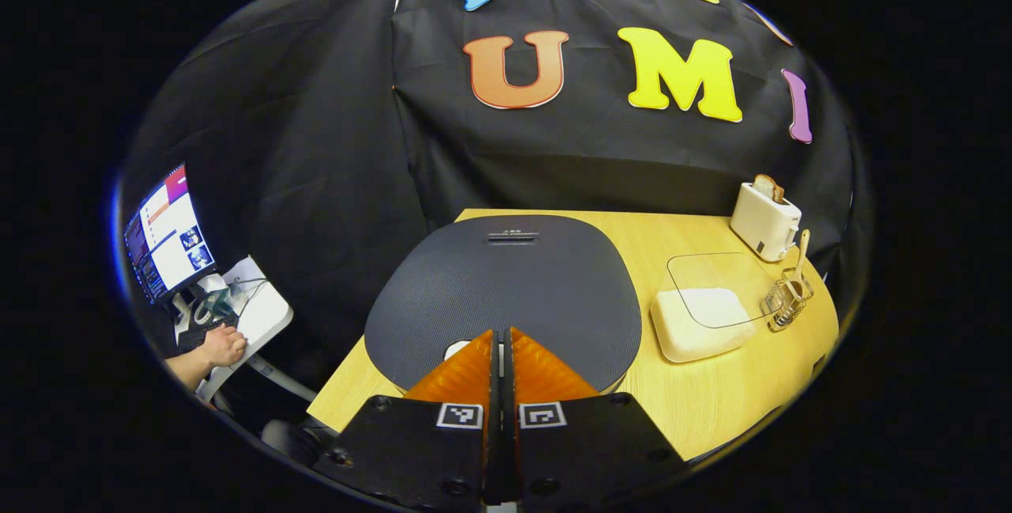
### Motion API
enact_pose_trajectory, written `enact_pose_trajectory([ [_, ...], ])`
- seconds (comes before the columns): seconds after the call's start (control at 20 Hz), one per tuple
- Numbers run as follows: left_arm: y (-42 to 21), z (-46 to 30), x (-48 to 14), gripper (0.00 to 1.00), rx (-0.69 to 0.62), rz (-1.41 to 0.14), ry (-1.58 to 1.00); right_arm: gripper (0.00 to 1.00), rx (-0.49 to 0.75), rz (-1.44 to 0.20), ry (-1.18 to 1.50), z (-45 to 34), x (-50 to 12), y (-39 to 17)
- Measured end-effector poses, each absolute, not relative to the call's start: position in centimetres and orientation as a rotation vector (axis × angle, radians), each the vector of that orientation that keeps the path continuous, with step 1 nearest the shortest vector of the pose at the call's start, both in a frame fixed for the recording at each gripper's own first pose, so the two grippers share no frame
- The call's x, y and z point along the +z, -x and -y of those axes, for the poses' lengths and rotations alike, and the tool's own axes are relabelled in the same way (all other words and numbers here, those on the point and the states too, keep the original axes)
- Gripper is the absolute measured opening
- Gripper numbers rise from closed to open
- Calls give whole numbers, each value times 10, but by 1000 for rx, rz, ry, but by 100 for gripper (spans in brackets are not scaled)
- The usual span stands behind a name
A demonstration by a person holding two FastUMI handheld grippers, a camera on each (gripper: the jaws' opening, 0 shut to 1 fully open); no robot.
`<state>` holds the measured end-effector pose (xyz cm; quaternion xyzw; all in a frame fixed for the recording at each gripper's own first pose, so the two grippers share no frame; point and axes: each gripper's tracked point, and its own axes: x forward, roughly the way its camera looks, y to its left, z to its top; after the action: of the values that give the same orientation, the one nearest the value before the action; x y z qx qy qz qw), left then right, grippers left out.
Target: Close the left gripper, press the button to open the rice cooker; take a wooden spoon from the chopstick holder with the right hand, scoop a spoonful of rice and pour it into the rice cooker, then put the wooden spoon back into the chopstick holder.
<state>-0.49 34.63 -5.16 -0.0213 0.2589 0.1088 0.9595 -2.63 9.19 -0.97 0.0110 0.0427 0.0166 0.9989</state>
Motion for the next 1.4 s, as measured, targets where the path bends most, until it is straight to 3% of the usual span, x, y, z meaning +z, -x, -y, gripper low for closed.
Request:
enact_pose_trajectory([
  [0.15,5,-348,-17,3,268,-431,-4,95,30,-96,-43,-88,-10,26],
  [0.25,9,-353,14,17,306,-342,-37,95,39,-97,-54,-88,-10,26],
  [0.3,12,-350,27,31,318,-299,-39,95,48,-103,-58,-89,-10,25],
  [0.45,27,-335,47,89,310,-247,-18,95,47,-103,-57,-84,-8,26],
  [0.5,26,-324,44,100,286,-251,-9,95,39,-101,-55,-83,-8,26],
  [0.6,35,-317,40,100,278,-254,-32,91,29,-107,-42,-81,-11,24],
  [0.95,47,-259,25,100,229,-183,-40,95,-41,-146,49,-58,-28,4],
  [1.1,55,-227,18,100,190,-159,-25,91,-52,-167,38,-48,-35,-14],
  [1.15,58,-215,14,100,180,-162,-21,95,-52,-178,15,-45,-38,-23],
  [1.4,66,-175,4,100,121,-128,9,96,-48,-292,-54,-39,-63,-74],
])
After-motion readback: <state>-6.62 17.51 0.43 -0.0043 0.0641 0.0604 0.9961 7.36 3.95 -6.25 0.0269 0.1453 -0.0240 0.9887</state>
